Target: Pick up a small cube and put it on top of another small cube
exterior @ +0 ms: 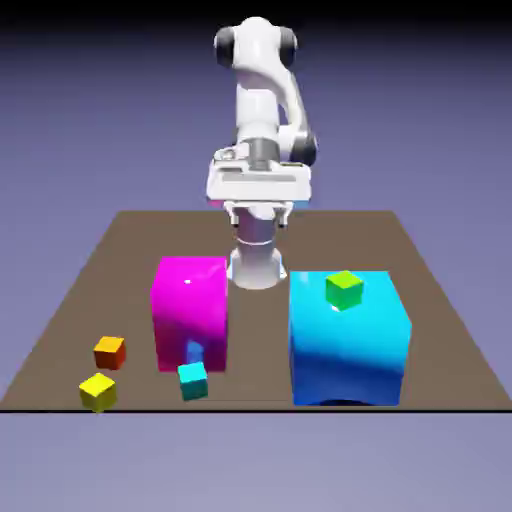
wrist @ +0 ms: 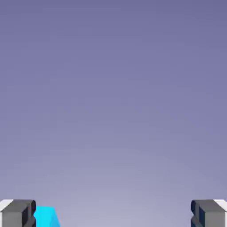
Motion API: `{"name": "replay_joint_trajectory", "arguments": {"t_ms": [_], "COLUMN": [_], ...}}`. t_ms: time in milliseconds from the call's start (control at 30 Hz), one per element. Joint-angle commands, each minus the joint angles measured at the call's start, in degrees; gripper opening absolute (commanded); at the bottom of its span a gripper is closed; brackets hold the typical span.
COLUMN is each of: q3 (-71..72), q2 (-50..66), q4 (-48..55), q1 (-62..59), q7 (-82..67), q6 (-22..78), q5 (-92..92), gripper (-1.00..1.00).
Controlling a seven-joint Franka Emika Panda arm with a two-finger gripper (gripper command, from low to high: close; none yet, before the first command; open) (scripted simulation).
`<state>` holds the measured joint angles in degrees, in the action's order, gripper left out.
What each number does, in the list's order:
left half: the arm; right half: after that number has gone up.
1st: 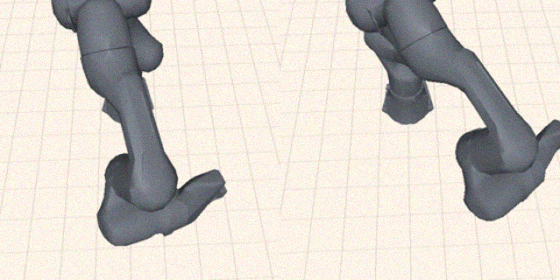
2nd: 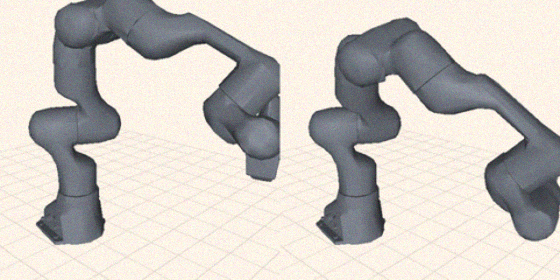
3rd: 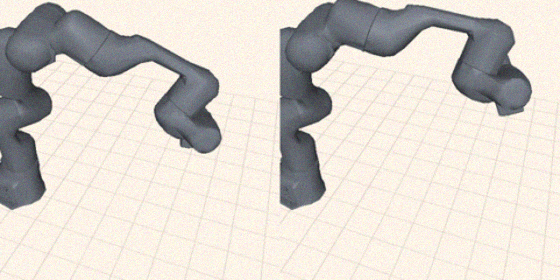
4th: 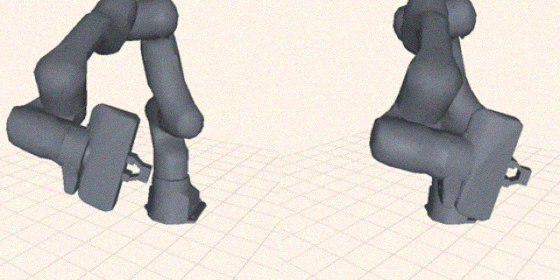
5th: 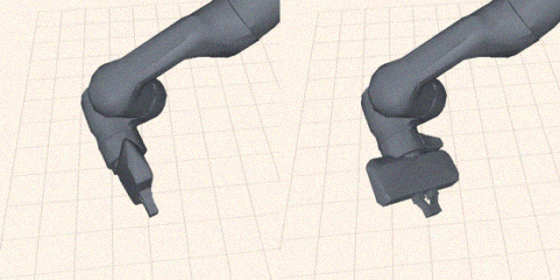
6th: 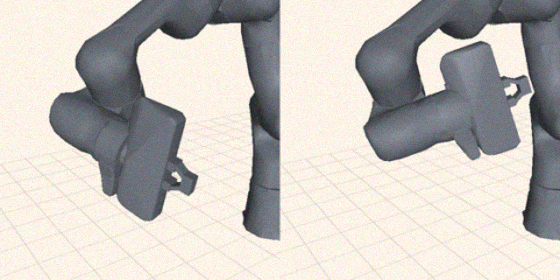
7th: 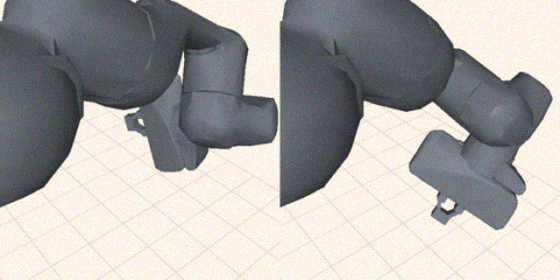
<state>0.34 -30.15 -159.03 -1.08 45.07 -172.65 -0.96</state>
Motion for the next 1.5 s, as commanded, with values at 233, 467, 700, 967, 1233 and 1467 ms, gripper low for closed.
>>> {"name": "replay_joint_trajectory", "arguments": {"t_ms": [233,467,700,967,1233,1467], "q3": [2.3,4.3,6.2,8.5,9.7,2.4], "q2": [16.6,31.1,45.7,62.3,72.3,58.4], "q4": [13.1,24.6,36.0,49.1,52.6,44.4], "q1": [-11.7,-21.9,-32.2,-43.9,-43.9,-42.0], "q7": [17.3,32.5,47.6,65.0,65.6,63.7], "q6": [9.0,16.9,24.7,33.7,28.4,35.6], "q5": [-6.4,-12.0,-17.5,-23.9,-25.7,-28.0], "gripper": [0.0,0.0,0.0,0.0,-1.0,-1.0]}}
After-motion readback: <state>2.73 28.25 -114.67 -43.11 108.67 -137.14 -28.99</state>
